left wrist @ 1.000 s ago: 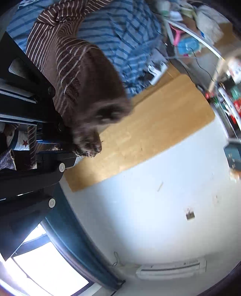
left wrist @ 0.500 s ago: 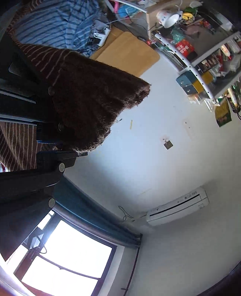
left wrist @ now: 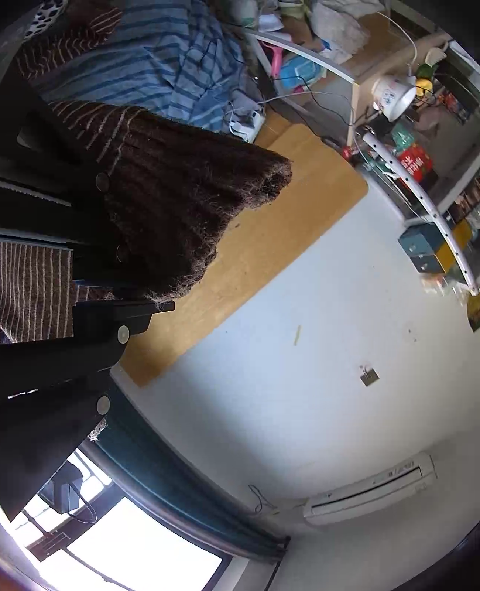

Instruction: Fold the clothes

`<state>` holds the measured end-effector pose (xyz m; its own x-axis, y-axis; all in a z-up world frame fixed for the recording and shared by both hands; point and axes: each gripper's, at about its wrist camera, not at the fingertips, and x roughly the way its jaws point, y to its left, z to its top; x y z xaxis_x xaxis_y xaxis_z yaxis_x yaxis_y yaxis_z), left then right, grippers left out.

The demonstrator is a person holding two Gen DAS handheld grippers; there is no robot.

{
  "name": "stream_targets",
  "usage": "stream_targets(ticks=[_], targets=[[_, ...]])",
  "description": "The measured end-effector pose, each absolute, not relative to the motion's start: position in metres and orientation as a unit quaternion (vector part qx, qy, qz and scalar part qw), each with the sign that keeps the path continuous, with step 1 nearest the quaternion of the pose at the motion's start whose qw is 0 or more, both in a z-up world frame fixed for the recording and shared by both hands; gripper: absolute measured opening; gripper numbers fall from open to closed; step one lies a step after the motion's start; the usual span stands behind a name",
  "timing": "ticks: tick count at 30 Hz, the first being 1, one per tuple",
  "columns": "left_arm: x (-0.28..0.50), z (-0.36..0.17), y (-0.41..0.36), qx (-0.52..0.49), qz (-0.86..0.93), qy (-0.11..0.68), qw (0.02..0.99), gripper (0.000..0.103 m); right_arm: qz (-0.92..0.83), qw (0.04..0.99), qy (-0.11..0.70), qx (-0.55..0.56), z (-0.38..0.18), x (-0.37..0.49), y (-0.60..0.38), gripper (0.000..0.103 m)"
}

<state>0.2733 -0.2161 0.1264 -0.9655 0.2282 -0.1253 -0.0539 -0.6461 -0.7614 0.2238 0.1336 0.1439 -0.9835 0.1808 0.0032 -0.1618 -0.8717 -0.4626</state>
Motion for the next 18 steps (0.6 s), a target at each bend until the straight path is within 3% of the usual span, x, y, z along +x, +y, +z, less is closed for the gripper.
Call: stream_targets(ticks=[8, 10, 11, 12, 14, 16, 18], targets=[[0.067, 0.114, -0.25, -0.166, 0.911, -0.377, -0.005, 0.005, 0.963, 0.068, -0.239, -0.102, 0.097, 0.034, 0.088, 0.008], [0.0, 0.091, -0.258, -0.212, 0.899, -0.381, -0.042, 0.004, 0.958, 0.065, -0.239, -0.143, 0.081, -0.025, 0.075, 0.029], [-0.032, 0.074, -0.262, -0.25, 0.885, -0.388, -0.063, 0.004, 0.949, 0.071, -0.243, -0.185, 0.067, -0.059, 0.071, 0.052], [-0.062, 0.052, -0.268, -0.297, 0.861, -0.404, -0.081, 0.006, 0.941, 0.069, -0.243, -0.225, 0.054, -0.082, 0.068, 0.064], [-0.094, 0.005, -0.28, -0.34, 0.811, -0.469, -0.082, 0.017, 0.925, 0.051, -0.231, -0.297, 0.026, -0.116, 0.068, 0.065], [-0.098, -0.024, -0.285, -0.339, 0.791, -0.505, -0.071, 0.038, 0.917, 0.021, -0.208, -0.34, 0.0, -0.126, 0.075, 0.07], [-0.099, -0.049, -0.29, -0.336, 0.773, -0.534, -0.06, 0.045, 0.908, 0.006, -0.203, -0.366, -0.029, -0.123, 0.088, 0.076]])
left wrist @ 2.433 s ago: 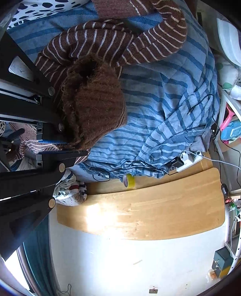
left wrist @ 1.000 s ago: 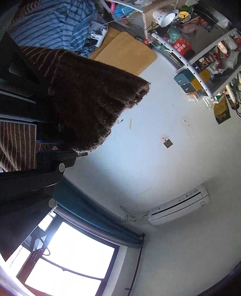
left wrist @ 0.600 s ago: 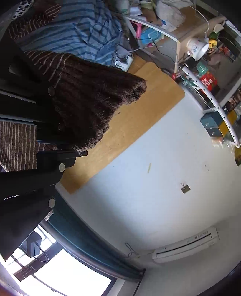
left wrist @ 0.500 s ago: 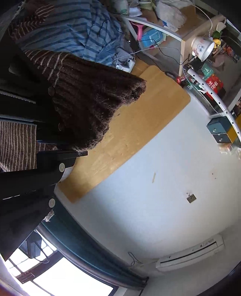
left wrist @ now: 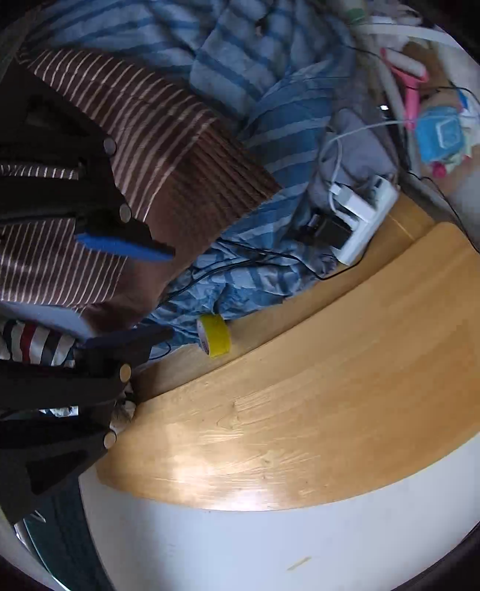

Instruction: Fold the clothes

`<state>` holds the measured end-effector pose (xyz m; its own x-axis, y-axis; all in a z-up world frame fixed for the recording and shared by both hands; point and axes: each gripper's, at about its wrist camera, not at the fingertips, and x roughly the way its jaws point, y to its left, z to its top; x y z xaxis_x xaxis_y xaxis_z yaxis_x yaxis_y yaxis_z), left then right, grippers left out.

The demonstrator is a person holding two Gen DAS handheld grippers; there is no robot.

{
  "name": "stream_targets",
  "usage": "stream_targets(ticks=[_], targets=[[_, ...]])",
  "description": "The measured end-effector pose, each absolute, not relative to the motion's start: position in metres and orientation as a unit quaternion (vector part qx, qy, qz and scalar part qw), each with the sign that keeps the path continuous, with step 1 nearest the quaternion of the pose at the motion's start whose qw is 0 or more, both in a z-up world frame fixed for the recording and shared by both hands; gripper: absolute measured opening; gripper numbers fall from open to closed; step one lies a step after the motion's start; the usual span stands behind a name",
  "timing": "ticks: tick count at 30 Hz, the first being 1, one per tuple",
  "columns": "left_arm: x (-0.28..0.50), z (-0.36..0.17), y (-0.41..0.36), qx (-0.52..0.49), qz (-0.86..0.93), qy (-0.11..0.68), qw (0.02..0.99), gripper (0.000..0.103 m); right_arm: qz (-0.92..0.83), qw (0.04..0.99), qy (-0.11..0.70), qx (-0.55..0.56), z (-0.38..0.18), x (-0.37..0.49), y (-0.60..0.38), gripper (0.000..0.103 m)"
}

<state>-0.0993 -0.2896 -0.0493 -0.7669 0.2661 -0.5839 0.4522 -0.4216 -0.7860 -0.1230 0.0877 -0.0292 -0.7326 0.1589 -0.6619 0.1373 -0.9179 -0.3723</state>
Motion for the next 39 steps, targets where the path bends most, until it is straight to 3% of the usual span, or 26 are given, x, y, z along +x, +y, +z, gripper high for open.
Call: stream_targets(ticks=[4, 12, 17, 22, 25, 31, 36, 39], targets=[[-0.065, -0.074, -0.282, 0.349, -0.778, 0.519, 0.061, 0.045, 0.885, -0.002, -0.197, -0.423, -0.082, -0.103, 0.122, 0.076], [0.098, -0.134, -0.245, 0.387, -0.738, 0.552, 0.037, 0.045, 0.799, -0.062, -0.077, -0.593, -0.177, 0.034, 0.157, 0.073], [0.196, -0.153, -0.244, 0.388, -0.714, 0.58, 0.059, 0.045, 0.808, -0.077, -0.091, -0.578, -0.167, 0.103, 0.164, 0.074], [0.248, -0.148, -0.259, 0.385, -0.705, 0.594, 0.045, 0.046, 0.812, -0.07, -0.01, -0.579, -0.145, 0.134, 0.204, 0.076], [0.263, -0.142, -0.267, 0.387, -0.711, 0.584, 0.058, 0.058, 0.806, -0.084, 0.022, -0.585, -0.144, 0.15, 0.213, 0.076], [0.272, -0.149, -0.278, 0.435, -0.686, 0.577, 0.085, 0.058, 0.787, -0.175, -0.066, -0.588, -0.159, 0.194, 0.154, 0.076], [0.285, -0.151, -0.291, 0.433, -0.69, 0.537, 0.219, 0.058, 0.778, -0.239, -0.192, -0.548, -0.162, 0.234, 0.093, 0.078], [0.283, -0.152, -0.3, 0.442, -0.695, 0.515, 0.238, 0.058, 0.773, -0.263, -0.231, -0.529, -0.164, 0.252, 0.07, 0.083]])
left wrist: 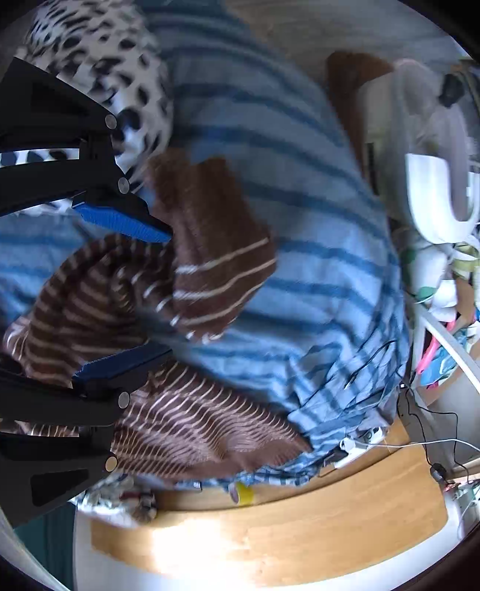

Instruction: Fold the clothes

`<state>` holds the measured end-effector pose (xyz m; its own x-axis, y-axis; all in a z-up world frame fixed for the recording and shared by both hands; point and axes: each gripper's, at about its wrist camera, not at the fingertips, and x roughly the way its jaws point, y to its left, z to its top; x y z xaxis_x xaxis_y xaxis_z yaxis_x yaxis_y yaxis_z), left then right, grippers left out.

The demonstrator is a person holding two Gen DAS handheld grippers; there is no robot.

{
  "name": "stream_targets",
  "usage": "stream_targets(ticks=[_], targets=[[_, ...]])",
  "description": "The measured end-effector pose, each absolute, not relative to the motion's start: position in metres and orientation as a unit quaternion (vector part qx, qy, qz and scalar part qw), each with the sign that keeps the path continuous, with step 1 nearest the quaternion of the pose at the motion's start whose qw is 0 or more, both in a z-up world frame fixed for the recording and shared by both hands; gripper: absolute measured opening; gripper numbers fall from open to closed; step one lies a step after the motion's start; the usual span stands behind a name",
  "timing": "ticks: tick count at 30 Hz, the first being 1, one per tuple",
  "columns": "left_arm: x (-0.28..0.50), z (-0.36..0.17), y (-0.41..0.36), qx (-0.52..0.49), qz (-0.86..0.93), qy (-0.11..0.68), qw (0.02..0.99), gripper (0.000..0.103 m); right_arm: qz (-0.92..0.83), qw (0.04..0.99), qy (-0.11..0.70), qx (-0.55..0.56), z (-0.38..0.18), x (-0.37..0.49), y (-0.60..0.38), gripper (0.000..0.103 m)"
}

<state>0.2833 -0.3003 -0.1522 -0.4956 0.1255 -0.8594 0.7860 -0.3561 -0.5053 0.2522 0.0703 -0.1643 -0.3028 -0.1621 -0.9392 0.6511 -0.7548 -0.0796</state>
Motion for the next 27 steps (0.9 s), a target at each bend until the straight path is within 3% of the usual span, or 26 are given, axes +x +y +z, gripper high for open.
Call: stream_targets(ticks=[4, 6, 7, 8, 9, 10, 11, 19, 23, 26, 27], targets=[[0.262, -0.185, -0.309, 0.483, -0.656, 0.543, 0.203, 0.058, -0.772, 0.286, 0.269, 0.499, -0.166, 0.259, 0.042, 0.087], [0.251, -0.197, -0.307, 0.488, -0.65, 0.55, 0.193, 0.058, -0.77, 0.285, 0.298, 0.487, -0.172, 0.259, 0.028, 0.084], [0.247, -0.201, -0.305, 0.482, -0.652, 0.556, 0.185, 0.048, -0.769, 0.285, 0.312, 0.481, -0.174, 0.259, 0.021, 0.081], [0.244, -0.204, -0.303, 0.479, -0.654, 0.557, 0.181, 0.036, -0.768, 0.284, 0.321, 0.475, -0.177, 0.258, 0.014, 0.068], [0.243, -0.205, -0.303, 0.48, -0.654, 0.554, 0.187, 0.007, -0.77, 0.286, 0.317, 0.474, -0.178, 0.253, 0.01, 0.03], [0.244, -0.204, -0.304, 0.474, -0.659, 0.55, 0.197, 0.006, -0.771, 0.289, 0.309, 0.476, -0.177, 0.249, 0.006, 0.016], [0.248, -0.198, -0.308, 0.455, -0.667, 0.55, 0.212, 0.006, -0.771, 0.293, 0.29, 0.486, -0.173, 0.242, 0.005, 0.012], [0.335, -0.083, -0.41, 0.238, -0.733, 0.542, 0.335, 0.006, -0.753, 0.404, 0.182, 0.486, -0.123, 0.245, -0.033, 0.008], [0.35, -0.07, -0.432, 0.233, -0.73, 0.519, 0.378, 0.006, -0.717, 0.448, 0.181, 0.503, -0.135, 0.27, -0.086, 0.008], [0.355, -0.073, -0.439, 0.255, -0.718, 0.499, 0.412, 0.006, -0.673, 0.454, 0.206, 0.546, -0.161, 0.282, -0.099, 0.019], [0.354, -0.084, -0.443, 0.273, -0.702, 0.509, 0.417, 0.006, -0.665, 0.445, 0.209, 0.562, -0.169, 0.282, -0.096, 0.037]])
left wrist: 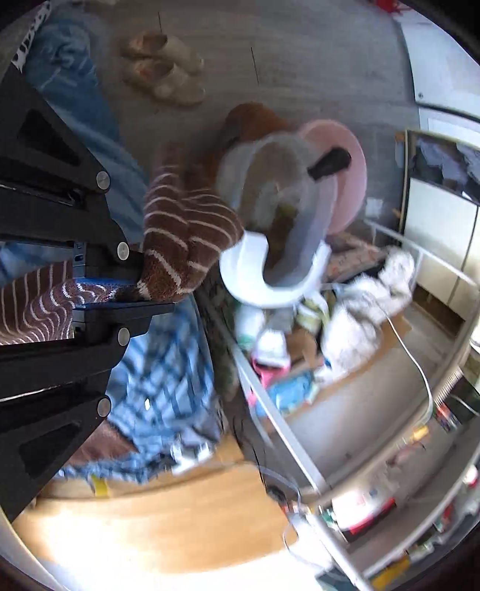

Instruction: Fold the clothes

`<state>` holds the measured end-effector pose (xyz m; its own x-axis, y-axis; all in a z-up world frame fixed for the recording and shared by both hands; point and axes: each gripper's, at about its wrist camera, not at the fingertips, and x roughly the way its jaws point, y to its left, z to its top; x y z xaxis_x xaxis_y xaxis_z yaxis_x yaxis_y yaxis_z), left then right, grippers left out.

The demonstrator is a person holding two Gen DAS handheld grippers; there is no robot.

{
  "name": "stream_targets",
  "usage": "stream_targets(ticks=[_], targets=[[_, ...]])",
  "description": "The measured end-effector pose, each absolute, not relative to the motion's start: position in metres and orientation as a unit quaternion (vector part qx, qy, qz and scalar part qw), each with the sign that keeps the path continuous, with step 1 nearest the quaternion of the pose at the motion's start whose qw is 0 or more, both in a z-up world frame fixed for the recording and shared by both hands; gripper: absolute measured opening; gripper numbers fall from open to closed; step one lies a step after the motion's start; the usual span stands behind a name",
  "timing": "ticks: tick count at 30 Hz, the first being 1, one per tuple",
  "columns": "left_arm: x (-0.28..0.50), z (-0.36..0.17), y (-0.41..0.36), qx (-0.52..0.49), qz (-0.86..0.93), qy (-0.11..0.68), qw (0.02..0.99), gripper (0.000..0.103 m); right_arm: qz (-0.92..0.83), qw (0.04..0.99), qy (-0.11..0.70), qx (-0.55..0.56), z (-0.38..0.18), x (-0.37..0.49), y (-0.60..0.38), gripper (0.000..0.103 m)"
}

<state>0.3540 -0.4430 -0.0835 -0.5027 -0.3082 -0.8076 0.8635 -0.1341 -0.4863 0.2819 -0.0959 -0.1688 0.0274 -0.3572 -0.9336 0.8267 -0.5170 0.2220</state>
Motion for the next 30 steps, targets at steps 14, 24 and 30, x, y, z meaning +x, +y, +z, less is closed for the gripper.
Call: stream_targets(ticks=[14, 24, 30], targets=[[0.304, -0.065, -0.35, 0.327, -0.712, 0.591, 0.194, 0.058, -0.821, 0.181, -0.014, 0.542, -0.085, 0.128, 0.178, 0.078], [0.184, -0.123, -0.123, 0.54, -0.682, 0.493, -0.013, 0.067, -0.811, 0.013, 0.155, 0.564, -0.135, 0.095, 0.247, 0.076], [0.196, -0.15, -0.121, 0.55, -0.671, 0.495, 0.042, 0.067, -0.798, -0.041, 0.308, 0.517, -0.169, 0.077, 0.218, 0.0]])
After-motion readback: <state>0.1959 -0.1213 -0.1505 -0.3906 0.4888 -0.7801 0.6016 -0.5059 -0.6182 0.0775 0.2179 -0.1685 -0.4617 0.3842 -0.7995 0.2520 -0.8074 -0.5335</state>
